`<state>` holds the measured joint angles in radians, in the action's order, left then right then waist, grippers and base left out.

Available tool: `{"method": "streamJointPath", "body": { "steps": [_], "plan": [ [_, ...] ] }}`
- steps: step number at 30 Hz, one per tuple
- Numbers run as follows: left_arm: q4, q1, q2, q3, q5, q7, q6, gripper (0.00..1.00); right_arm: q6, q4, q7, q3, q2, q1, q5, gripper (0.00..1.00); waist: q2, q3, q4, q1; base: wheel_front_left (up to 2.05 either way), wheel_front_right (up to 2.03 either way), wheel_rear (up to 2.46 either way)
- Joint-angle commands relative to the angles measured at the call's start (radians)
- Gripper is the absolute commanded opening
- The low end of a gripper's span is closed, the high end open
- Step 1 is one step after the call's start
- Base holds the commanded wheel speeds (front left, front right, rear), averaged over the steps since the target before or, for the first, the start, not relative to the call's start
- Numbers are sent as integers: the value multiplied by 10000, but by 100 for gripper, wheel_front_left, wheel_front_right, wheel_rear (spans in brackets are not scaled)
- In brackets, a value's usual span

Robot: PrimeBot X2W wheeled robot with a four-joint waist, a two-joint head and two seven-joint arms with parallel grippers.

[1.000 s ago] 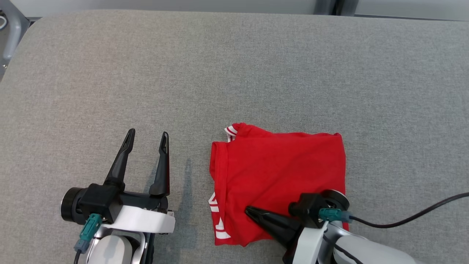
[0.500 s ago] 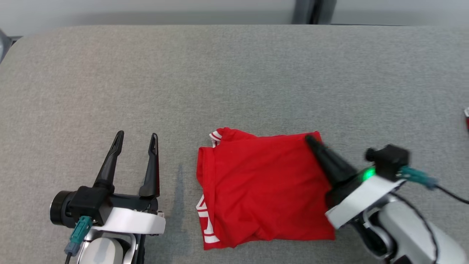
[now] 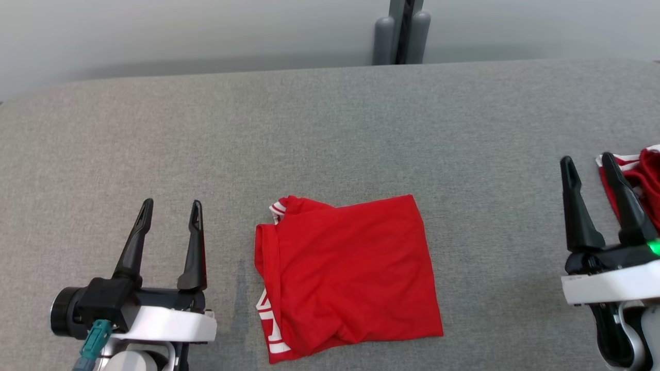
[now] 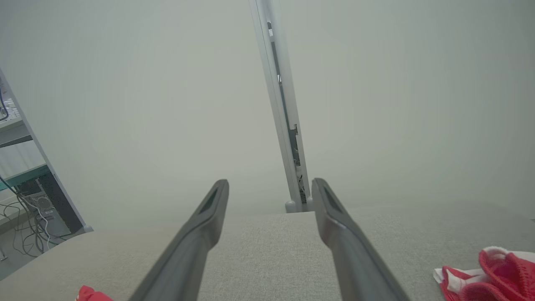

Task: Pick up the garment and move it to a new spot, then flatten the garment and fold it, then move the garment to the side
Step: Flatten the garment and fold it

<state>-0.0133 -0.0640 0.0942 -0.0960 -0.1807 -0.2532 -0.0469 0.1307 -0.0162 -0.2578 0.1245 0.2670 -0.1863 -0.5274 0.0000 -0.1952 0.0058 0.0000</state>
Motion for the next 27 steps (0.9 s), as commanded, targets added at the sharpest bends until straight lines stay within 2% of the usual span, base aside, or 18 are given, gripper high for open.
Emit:
{"method": "streamJointPath", "body": {
  "steps": [1, 7, 14, 27],
  "plan": [
    [102, 139, 99, 63, -50, 58, -76, 100, 1, 110, 201, -314, -125, 302, 281, 100, 0, 202, -118, 0, 0, 0, 0],
    [393, 627, 217, 137, -104, 291, -217, 100, 1, 297, 796, -1022, -348, 1172, 1141, 100, 0, 694, -217, 0, 0, 0, 0],
    [657, 1503, 310, 272, -265, 553, -379, 100, 1, 527, 1288, -1144, -586, 2323, 1512, 100, 0, 1538, -262, 0, 0, 0, 0],
    [804, 2258, 602, 166, -495, 824, -109, 100, 1, 812, 1731, -1036, -812, 3130, 1917, 100, 0, 2410, -122, 0, 0, 0, 0]
  ]
}}
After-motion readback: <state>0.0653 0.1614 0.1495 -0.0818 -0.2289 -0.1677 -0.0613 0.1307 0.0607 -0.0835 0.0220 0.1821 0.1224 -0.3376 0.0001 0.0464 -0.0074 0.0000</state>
